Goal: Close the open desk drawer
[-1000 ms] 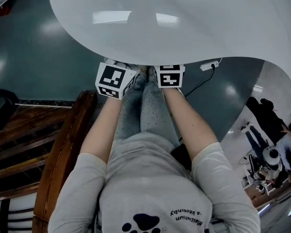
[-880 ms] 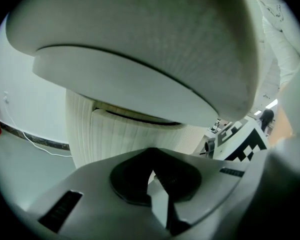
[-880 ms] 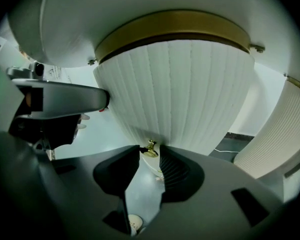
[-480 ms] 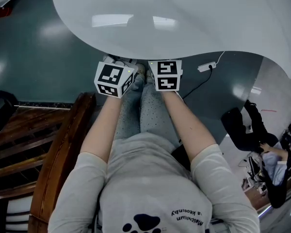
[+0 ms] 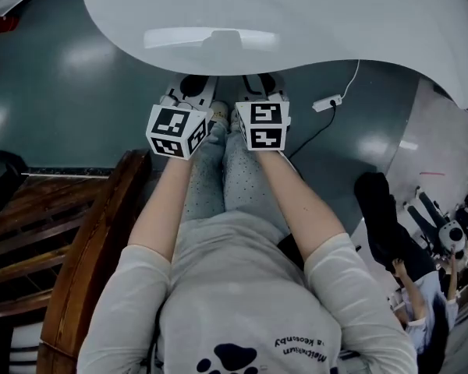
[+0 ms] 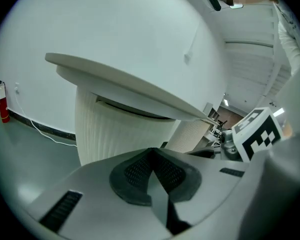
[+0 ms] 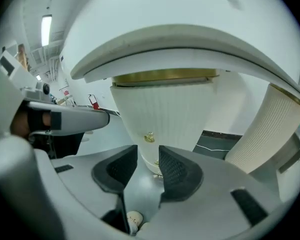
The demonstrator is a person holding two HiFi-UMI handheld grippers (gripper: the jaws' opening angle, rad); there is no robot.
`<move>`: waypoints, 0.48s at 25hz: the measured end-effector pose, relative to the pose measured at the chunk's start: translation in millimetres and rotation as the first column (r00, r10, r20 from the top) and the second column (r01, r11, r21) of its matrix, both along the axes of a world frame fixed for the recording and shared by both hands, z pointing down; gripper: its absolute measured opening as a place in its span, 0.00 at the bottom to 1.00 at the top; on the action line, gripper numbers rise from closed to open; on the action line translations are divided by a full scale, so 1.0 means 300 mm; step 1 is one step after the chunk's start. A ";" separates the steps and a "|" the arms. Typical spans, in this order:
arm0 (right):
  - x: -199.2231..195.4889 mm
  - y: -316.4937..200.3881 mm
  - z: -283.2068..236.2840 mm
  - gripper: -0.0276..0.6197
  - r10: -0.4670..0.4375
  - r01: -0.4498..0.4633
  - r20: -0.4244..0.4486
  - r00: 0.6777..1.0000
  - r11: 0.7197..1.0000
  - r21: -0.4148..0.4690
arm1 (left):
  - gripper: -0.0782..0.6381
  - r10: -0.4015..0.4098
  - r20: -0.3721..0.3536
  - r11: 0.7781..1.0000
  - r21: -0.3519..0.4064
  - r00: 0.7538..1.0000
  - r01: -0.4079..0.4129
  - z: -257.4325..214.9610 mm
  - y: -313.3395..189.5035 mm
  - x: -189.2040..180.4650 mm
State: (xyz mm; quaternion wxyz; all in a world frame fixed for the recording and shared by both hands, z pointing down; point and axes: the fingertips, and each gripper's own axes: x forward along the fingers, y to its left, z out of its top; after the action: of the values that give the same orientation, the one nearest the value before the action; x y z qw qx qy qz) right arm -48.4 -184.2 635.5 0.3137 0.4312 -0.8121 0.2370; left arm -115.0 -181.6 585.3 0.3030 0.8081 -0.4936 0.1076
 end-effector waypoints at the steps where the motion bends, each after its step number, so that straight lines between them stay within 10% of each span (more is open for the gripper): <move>1: 0.010 0.008 -0.011 0.26 0.006 -0.006 0.003 1.000 1.000 0.006 | 0.12 0.000 -0.001 1.000 0.002 1.000 0.000 -0.007 0.010 0.008; 12: 0.126 0.103 -0.164 0.16 0.034 -0.035 0.016 0.999 0.999 0.031 | 0.12 -0.024 -0.001 1.000 0.018 1.000 0.024 -0.143 0.105 0.080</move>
State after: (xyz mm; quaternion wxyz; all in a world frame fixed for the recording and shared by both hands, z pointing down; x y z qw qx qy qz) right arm -10.5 -153.4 586.3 0.2962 0.4482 -0.8106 0.2329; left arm -90.8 -150.2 542.5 0.2973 0.8048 -0.5041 0.0991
